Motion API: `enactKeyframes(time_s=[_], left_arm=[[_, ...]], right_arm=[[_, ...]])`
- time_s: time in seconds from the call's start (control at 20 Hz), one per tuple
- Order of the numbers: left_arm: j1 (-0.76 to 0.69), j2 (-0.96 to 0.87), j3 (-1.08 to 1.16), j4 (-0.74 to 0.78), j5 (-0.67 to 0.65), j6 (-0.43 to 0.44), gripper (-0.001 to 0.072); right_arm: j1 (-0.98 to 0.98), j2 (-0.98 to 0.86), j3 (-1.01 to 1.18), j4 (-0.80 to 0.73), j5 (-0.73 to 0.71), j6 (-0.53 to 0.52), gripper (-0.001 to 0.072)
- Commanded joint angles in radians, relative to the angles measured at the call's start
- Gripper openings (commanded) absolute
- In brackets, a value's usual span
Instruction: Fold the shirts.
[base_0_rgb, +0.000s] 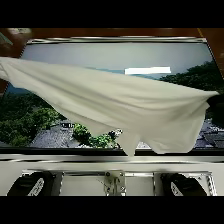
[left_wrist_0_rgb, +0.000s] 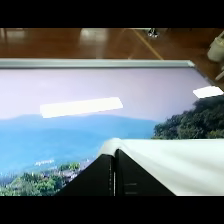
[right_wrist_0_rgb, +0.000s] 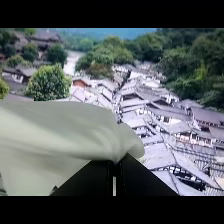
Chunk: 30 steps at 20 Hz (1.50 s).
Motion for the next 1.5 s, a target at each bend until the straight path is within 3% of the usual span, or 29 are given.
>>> enactKeyframes(time_s=[0.0,0.3,0.45,0.65,0.7,0.75,0.8,1.05,1.15,1.3,1.45], left_arm=[[0.002,0.005,-0.102,0.053,-0.109,-0.011,0.0036],[0.002,0.004,-0.391,0.051,-0.112,-0.035,0.0036],[0.001,0.004,-0.509,0.043,-0.095,-0.080,0.0036],[-0.040,0.004,-0.639,-0.006,-0.033,-0.095,0.0036],[-0.055,0.004,-0.662,-0.006,-0.009,-0.105,0.0036],[-0.063,0.004,-0.678,-0.006,0.010,-0.106,0.0036],[-0.063,0.004,-0.689,-0.005,0.023,-0.105,0.0036],[-0.061,0.000,-0.692,0.025,0.047,-0.105,0.0035],[-0.061,0.000,-0.692,0.025,0.055,-0.105,0.0035],[-0.061,0.000,-0.692,0.024,0.054,-0.105,0.0036],[-0.061,0.000,-0.692,0.024,0.054,-0.105,0.0035]], right_arm=[[0.001,-0.070,-0.122,0.058,-0.025,-0.051,0.0072],[0.001,-0.314,-0.456,0.130,-0.404,-0.051,0.0072],[0.001,-0.483,-0.465,0.149,-0.614,-0.042,0.0073],[0.001,-0.635,-0.465,0.342,-0.805,-0.016,0.0083],[0.001,-0.655,-0.465,0.370,-0.809,-0.017,0.0169],[0.000,-0.658,-0.465,0.364,-0.796,-0.018,0.0471],[-0.009,-0.650,-0.462,0.335,-0.756,-0.026,0.0640],[-0.191,-0.525,-0.449,0.106,-0.344,-0.048,0.0641],[-0.330,-0.465,-0.533,0.125,-0.240,-0.067,0.0640],[-0.523,-0.371,-0.791,0.344,-0.252,-0.066,0.0644],[-0.554,-0.349,-0.978,0.472,-0.351,-0.061,0.0671]])
